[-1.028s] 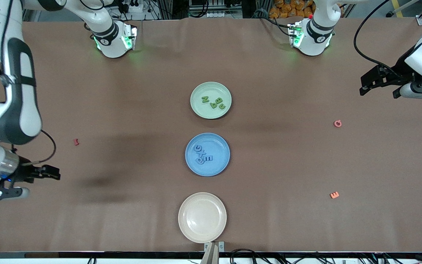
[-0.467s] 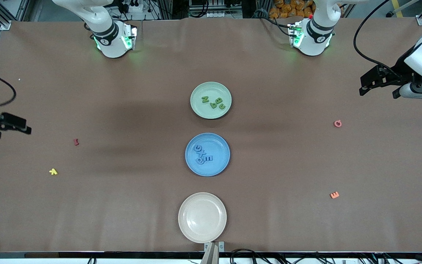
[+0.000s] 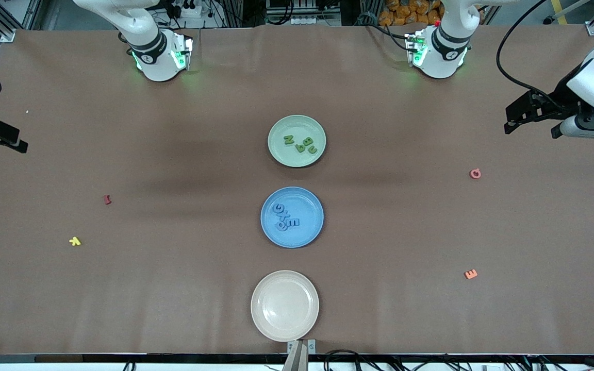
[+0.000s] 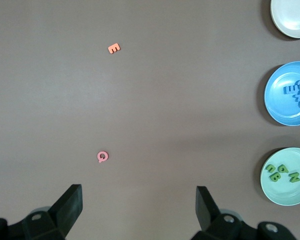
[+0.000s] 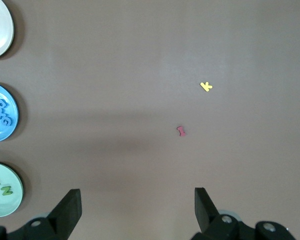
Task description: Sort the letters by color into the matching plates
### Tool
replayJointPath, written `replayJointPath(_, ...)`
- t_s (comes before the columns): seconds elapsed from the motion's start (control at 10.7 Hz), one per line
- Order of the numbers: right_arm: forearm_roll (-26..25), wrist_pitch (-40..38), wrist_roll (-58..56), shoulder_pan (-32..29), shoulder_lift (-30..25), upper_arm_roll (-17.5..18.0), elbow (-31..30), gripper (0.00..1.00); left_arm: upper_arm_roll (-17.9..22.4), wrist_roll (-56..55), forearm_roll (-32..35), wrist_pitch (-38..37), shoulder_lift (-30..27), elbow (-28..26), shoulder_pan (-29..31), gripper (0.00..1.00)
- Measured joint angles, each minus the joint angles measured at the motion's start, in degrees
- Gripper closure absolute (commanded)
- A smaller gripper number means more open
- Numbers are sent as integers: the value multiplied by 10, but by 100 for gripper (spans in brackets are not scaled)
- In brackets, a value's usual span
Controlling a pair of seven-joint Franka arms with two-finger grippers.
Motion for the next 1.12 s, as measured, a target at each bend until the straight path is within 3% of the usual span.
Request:
replayJointPath(0.37, -59, 32, 60, 28, -17, 12, -50, 0, -13, 0, 0, 0, -1, 1, 0, 0)
replayJointPath(1.12, -64, 49, 86, 46, -17, 12, -71, 0, -15, 0, 0, -13, -1, 1, 1, 0)
